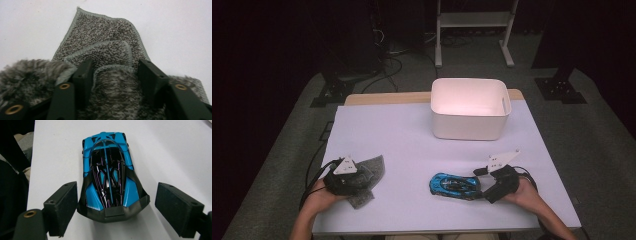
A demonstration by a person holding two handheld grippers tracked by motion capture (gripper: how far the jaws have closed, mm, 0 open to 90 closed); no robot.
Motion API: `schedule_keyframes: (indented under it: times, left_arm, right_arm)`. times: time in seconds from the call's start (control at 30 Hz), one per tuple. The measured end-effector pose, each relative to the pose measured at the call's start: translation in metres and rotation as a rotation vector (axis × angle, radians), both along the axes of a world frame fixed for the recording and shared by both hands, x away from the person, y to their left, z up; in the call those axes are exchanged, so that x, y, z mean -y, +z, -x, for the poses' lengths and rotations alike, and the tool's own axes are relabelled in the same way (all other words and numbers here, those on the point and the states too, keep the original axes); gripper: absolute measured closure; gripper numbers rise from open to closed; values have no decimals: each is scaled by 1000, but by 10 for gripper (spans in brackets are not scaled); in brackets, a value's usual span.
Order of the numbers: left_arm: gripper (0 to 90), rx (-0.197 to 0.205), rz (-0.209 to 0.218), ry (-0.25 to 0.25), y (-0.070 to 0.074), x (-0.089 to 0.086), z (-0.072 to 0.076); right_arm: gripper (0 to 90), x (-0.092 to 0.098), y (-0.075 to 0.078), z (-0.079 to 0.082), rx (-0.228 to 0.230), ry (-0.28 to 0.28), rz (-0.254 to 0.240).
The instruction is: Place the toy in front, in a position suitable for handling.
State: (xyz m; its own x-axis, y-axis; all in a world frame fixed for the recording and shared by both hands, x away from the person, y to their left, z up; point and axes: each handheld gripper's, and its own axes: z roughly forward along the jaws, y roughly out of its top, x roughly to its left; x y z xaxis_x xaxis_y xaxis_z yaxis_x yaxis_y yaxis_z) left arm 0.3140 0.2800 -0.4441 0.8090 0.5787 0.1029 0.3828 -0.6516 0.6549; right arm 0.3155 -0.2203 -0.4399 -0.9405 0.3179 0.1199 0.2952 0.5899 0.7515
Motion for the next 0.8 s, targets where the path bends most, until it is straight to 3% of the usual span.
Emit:
schedule_keyframes:
  times: [0.17, 0.3, 0.4, 0.47, 0.53, 0.6, 0.67, 0.73, 0.8]
  left_arm:
    - [699, 29, -2, 26, -1, 0, 0]
    - [762, 46, -25, 42, 0, 2, 0]
    - [788, 45, -20, 54, 1, 1, 0]
    - [794, 41, 16, 69, 2, -1, 0]
    - [795, 36, 26, 68, 3, -2, 0]
    - [795, 21, 78, 59, 9, -4, 1]
    - [794, 21, 88, 53, 12, -3, 2]
    - [794, 26, 133, 22, 23, 3, 2]
    - [793, 26, 137, 7, 26, 6, 1]
  right_arm:
    - [169, -4, -1, 3, 6, 7, 21]
    - [169, -6, -2, 3, 4, 17, 25]
    - [168, -7, -3, 3, 5, 24, 36]
    - [167, -7, -3, 3, 5, 27, 35]
    - [167, -7, -3, 3, 4, 29, 34]
    - [164, -7, -3, 2, -1, 31, 29]
    - [164, -7, -3, 2, -2, 34, 30]
    - [164, -8, -4, 0, -7, 39, 29]
    - [164, -8, -4, -1, -8, 42, 28]
